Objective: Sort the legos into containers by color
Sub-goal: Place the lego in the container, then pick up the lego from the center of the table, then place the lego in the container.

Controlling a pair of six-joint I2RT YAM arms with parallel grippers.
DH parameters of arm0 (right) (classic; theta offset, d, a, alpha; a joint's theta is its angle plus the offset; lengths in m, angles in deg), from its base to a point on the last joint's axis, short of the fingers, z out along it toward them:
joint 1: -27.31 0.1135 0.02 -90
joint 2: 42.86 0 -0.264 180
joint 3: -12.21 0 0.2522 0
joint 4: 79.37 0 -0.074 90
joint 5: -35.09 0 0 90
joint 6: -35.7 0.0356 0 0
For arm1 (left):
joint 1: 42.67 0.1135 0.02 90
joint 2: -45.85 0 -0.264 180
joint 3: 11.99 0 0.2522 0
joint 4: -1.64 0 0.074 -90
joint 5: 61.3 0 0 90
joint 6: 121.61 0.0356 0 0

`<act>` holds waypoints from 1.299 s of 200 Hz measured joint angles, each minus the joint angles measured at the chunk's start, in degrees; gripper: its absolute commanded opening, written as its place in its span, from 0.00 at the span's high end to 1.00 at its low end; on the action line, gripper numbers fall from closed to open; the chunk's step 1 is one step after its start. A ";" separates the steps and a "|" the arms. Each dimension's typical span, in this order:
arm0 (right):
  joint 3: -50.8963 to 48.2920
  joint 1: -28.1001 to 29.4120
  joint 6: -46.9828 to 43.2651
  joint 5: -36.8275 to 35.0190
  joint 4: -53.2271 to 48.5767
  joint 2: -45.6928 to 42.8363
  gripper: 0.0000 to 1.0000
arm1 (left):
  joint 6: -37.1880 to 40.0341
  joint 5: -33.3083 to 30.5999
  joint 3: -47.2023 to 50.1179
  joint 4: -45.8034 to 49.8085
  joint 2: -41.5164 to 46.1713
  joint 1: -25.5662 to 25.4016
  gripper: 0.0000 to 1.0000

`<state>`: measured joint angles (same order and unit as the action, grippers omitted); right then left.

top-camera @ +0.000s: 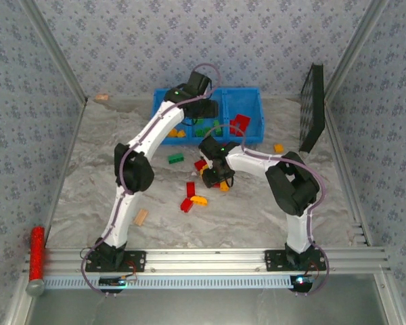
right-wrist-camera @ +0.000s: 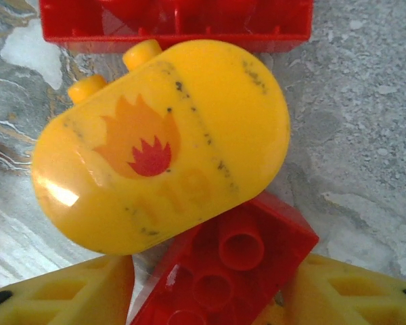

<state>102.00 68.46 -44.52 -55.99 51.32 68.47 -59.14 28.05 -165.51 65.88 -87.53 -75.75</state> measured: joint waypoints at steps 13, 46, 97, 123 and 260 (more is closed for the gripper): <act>0.00 -0.20 -0.22 0.00 0.02 0.11 0.54 | 0.57 0.00 -0.02 0.35 2.01 0.17 0.38; 0.00 -0.85 -0.31 -0.02 0.02 0.11 0.67 | 2.29 -0.04 0.92 1.73 7.41 1.11 0.38; 0.00 -2.08 -0.20 0.02 -0.22 -0.15 0.73 | 5.49 -2.32 21.40 0.76 23.39 2.25 0.37; 0.50 -3.28 -0.24 0.02 -2.54 -1.55 0.74 | 6.56 -3.80 32.72 -0.20 31.39 2.34 0.36; 25.59 -18.21 -5.81 -5.70 -8.57 0.20 0.75 | 3.26 -4.55 67.58 -4.44 50.71 -5.62 0.35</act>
<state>127.60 50.25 -50.33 -61.70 42.76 68.67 -55.88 23.51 -97.93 61.45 -36.82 -81.36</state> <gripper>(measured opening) 0.301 0.652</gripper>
